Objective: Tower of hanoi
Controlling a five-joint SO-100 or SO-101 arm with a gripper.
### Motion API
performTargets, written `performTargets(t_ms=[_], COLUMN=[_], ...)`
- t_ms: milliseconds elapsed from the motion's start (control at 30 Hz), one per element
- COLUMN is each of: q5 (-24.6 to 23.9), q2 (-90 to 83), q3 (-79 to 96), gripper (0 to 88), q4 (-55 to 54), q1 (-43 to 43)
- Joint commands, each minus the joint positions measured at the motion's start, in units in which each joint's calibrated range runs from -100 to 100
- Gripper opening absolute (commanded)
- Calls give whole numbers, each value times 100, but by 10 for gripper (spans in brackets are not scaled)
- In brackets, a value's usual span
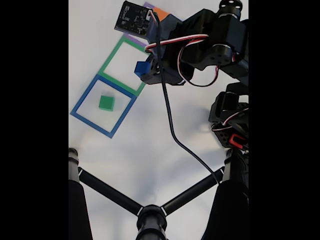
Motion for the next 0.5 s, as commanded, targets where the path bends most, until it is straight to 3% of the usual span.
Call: performTargets(t_ms=[0, 200, 467], q5=[0, 0, 0], q2=[-226, -498, -971], q3=[-619, 398, 3315], gripper=[28, 31, 32], q4=[414, -47, -2839], q1=[-317, -393, -233])
